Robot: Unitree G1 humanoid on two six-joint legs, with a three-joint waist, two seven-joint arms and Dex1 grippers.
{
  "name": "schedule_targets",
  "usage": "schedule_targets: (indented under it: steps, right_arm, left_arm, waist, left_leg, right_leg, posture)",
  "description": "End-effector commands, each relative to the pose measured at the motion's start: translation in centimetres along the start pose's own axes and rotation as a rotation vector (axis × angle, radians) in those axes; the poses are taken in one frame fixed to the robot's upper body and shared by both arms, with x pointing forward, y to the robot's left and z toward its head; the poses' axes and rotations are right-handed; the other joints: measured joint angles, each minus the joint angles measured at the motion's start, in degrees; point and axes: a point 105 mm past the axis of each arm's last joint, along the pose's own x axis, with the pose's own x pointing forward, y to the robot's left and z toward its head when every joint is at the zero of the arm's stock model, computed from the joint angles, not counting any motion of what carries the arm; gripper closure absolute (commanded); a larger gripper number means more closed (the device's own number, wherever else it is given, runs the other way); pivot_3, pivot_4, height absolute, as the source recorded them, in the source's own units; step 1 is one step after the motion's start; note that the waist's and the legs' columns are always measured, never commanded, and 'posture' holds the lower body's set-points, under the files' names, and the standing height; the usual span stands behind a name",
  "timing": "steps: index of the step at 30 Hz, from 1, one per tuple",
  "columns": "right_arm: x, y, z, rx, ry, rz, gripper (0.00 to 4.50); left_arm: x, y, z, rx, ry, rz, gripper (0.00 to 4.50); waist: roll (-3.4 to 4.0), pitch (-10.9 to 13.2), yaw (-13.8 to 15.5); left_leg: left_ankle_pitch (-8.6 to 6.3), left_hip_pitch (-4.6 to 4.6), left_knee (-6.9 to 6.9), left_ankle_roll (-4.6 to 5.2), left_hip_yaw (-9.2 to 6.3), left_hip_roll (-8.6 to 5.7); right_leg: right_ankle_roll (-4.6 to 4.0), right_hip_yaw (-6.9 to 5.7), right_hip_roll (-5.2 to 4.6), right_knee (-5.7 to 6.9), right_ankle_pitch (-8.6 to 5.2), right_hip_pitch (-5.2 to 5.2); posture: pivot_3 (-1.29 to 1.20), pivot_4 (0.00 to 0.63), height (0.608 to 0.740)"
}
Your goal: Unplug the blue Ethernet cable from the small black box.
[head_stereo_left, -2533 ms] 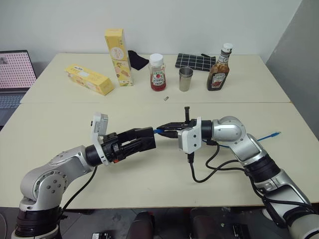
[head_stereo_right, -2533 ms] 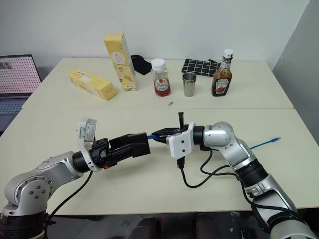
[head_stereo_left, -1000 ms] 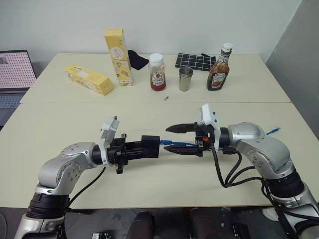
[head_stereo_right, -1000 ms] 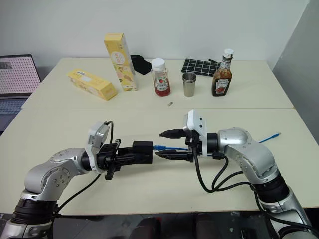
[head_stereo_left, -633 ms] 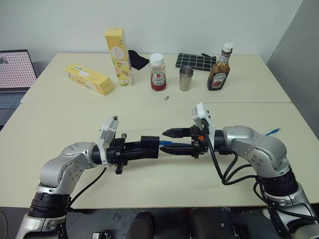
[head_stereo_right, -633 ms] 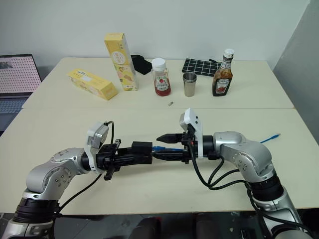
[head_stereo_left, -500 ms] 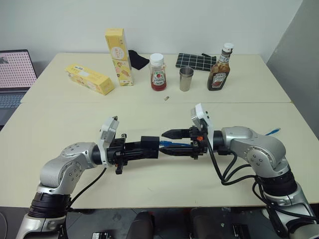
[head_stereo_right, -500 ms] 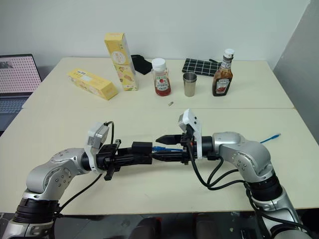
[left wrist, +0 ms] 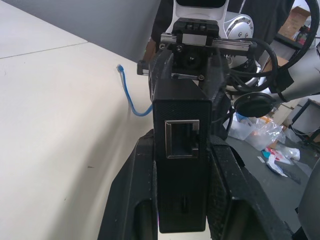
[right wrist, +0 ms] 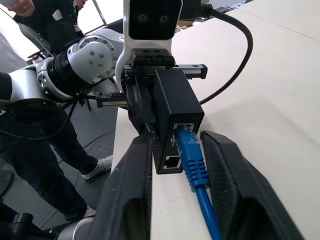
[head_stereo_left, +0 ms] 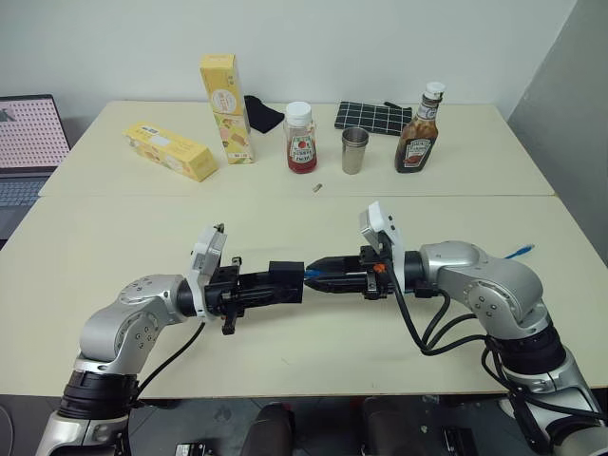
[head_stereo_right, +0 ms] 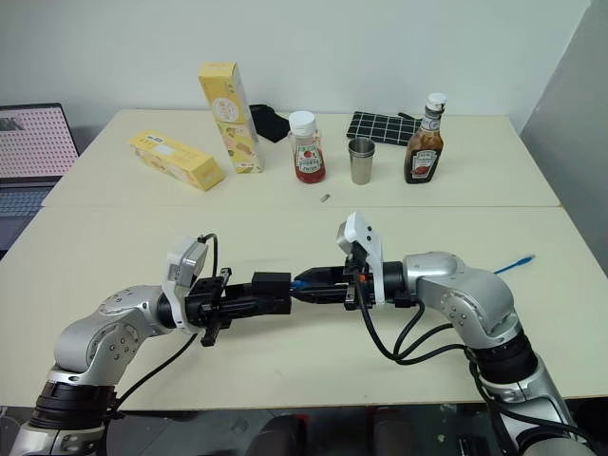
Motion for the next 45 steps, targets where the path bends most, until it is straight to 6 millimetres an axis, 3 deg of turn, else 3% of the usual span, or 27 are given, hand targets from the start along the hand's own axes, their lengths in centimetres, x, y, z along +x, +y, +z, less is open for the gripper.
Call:
schedule_targets:
  steps: [1, 3, 14, 24, 29, 31, 34, 37, 41, 45]
  right_arm:
    - [0.0, 0.5, 1.1, -0.061, -0.011, 0.039, 4.13]
    - [0.0, 0.5, 1.2, -0.063, -0.009, 0.043, 4.42]
    - [-0.5, 0.2, 1.1, -0.042, 0.032, 0.084, 4.42]
    - [-2.6, -1.6, -0.1, 0.032, 0.067, 0.014, 4.43]
    - [-3.4, -10.4, -0.2, -0.075, 0.002, -0.479, 4.43]
    - [-3.8, -13.0, -0.7, -0.114, 0.011, -0.638, 4.43]
    - [-3.7, -15.8, -2.4, -0.136, 0.039, -0.805, 4.43]
    - [-2.9, -16.6, -3.6, -0.137, 0.058, -0.838, 4.43]
    - [-2.3, -16.5, -4.8, -0.132, 0.091, -0.815, 3.26]
    - [-2.9, -15.8, -3.7, -0.139, 0.065, -0.763, 2.27]
  left_arm:
    - [0.1, -0.1, 0.8, 0.042, -0.015, -0.006, 3.72]
    - [0.1, -0.1, 0.8, 0.045, -0.009, -0.012, 3.72]
    - [0.1, -0.6, 0.7, 0.046, -0.01, -0.036, 3.72]
    - [-2.4, 0.6, -0.5, 0.017, -0.031, 0.141, 3.72]
    - [-3.9, 0.8, -0.5, 0.014, -0.076, 0.293, 3.72]
    - [-3.9, 0.7, -0.5, 0.019, -0.083, 0.318, 3.72]
    - [-3.8, 0.6, -0.5, 0.031, -0.085, 0.354, 3.72]
    - [-3.7, 0.7, -0.5, 0.038, -0.089, 0.383, 3.72]
    - [-3.8, 1.2, -0.6, 0.04, -0.071, 0.45, 3.72]
    - [-4.4, 2.2, -0.4, 0.073, -0.062, 0.55, 3.72]
  waist:
    - [0.0, 0.0, 0.0]
    - [0.0, 0.0, 0.01]
    - [0.0, 0.0, 0.0]
    - [0.0, 0.0, 0.01]
    - [0.0, 0.0, -0.33]
    - [0.01, 0.0, -0.36]
    - [0.0, 0.0, -0.36]
    - [0.0, 0.0, -0.27]
    - [0.01, 0.0, -0.26]
    - [0.02, 0.01, -0.3]
  left_leg:
    - [0.0, 0.0, 0.0, 0.0, 0.0, 0.0]
    - [0.0, 0.0, 0.0, 0.0, -0.01, 0.0]
    - [0.0, 0.0, -0.01, 0.0, -0.01, 0.0]
    - [0.0, -0.01, 0.0, 0.01, -0.03, 0.02]
    - [0.0, 0.02, -0.01, 0.0, 0.03, 0.04]
    - [0.0, 0.03, -0.01, 0.0, 0.05, 0.03]
    - [0.01, -0.06, -0.04, -0.01, 0.03, 0.03]
    - [0.01, -0.08, -0.04, -0.01, 0.09, 0.01]
    - [0.01, -0.09, -0.04, -0.01, 0.08, 0.01]
    - [0.0, -0.06, -0.04, -0.01, 0.06, 0.01]
  right_leg:
    - [0.0, 0.0, 0.0, 0.0, 0.0, 0.0]
    - [0.0, 0.0, 0.0, 0.0, 0.0, 0.0]
    - [0.0, -0.01, 0.0, 0.0, 0.0, 0.0]
    - [0.0, -0.01, -0.01, -0.01, 0.0, -0.01]
    - [0.0, 0.04, -0.03, 0.0, 0.0, -0.01]
    - [0.0, 0.06, -0.02, 0.03, 0.0, -0.03]
    - [0.0, 0.06, -0.02, 0.02, 0.0, -0.09]
    - [0.0, 0.08, -0.05, -0.03, 0.0, -0.09]
    - [0.0, 0.08, -0.06, -0.03, 0.01, -0.09]
    - [0.0, 0.07, -0.04, 0.0, 0.01, -0.09]
  posture:
    - [0.0, 0.15, 0.74]
    - [0.0, 0.15, 0.74]
    - [0.0, 0.15, 0.74]
    - [0.0, 0.15, 0.74]
    - [0.0, 0.15, 0.74]
    - [0.0, 0.15, 0.74]
    - [0.0, 0.15, 0.74]
    - [0.0, 0.15, 0.74]
    - [0.0, 0.15, 0.74]
    - [0.0, 0.15, 0.74]
